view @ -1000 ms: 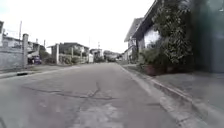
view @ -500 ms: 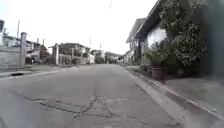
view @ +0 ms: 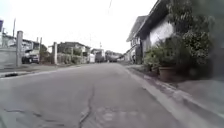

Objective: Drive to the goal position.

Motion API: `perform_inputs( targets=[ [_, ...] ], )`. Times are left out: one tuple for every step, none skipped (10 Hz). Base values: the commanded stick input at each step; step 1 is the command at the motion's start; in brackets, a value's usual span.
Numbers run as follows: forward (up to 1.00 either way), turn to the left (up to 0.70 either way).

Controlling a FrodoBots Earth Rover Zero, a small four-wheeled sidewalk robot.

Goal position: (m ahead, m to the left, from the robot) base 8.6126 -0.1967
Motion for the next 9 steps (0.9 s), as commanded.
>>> perform_inputs(
  targets=[
    [1.00,0.00],
    [1.00,-0.29],
    [1.00,-0.40],
    [1.00,-0.40],
    [1.00,-0.31],
    [1.00,-0.02],
    [1.00,0.00],
    [1.00,0.00],
    [1.00,0.00]
  ],
)
